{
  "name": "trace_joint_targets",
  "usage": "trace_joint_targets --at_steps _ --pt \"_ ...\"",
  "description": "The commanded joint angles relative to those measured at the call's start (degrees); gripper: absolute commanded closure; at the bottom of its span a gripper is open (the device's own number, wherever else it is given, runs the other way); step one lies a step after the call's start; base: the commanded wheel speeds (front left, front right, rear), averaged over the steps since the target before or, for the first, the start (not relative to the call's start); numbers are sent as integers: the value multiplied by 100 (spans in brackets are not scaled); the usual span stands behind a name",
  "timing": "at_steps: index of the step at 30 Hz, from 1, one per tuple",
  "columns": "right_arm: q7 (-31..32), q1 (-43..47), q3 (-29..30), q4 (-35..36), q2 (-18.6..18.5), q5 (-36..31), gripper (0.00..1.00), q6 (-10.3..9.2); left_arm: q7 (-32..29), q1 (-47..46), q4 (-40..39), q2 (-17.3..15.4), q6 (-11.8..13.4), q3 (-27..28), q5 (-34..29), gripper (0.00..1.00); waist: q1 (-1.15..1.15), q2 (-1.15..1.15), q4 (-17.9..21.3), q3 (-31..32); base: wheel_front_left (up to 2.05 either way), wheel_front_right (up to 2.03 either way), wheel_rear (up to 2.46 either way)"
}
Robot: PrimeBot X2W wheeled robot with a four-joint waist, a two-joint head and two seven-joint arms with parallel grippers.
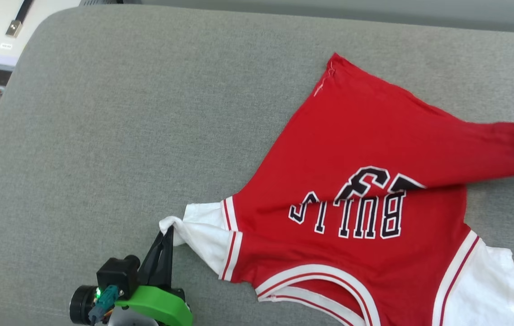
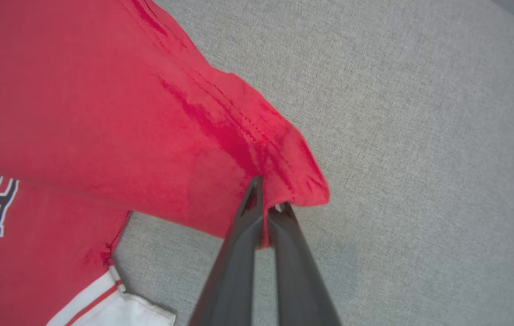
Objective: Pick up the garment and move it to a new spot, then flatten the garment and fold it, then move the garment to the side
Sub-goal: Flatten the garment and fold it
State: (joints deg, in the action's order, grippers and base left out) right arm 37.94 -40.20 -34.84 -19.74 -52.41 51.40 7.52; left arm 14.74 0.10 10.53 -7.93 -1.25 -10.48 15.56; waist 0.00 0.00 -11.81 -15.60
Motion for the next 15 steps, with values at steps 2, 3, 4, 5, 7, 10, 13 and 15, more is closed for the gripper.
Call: trace_joint_targets --at_steps 2,3,4,5,7,10,13,15 --pt "-147 497 62 144 -141 148 100 -3 -30 154 -6 -67 49 35 45 100 0 0 327 491 0 0 0" --pt "-209 720 93 223 -206 205 100 -3 -38 206 -11 -80 62 47 59 100 0 0 359 547 0 0 0" --pt "-250 903 124 286 -246 246 100 -3 -44 248 -14 -93 72 58 70 100 0 0 387 593 0 0 0" --pt "-277 1135 164 364 -297 293 100 -3 -53 300 -19 -110 82 69 83 100 0 0 418 639 0 0 0" --pt "-314 1553 251 515 -389 340 100 -3 -68 379 -24 -142 96 88 105 100 0 0 465 716 0 0 0" --pt "-304 2154 438 683 -486 454 100 -3 -85 471 -29 -182 121 114 130 100 0 0 525 809 0 0 0" --pt "-272 2746 683 771 -474 527 100 -3 -83 569 -36 -207 151 151 169 100 0 0 601 900 0 0 0" --pt "-220 3136 821 790 -414 546 100 -3 -82 605 -37 -216 153 150 188 100 0 0 619 914 0 0 0"
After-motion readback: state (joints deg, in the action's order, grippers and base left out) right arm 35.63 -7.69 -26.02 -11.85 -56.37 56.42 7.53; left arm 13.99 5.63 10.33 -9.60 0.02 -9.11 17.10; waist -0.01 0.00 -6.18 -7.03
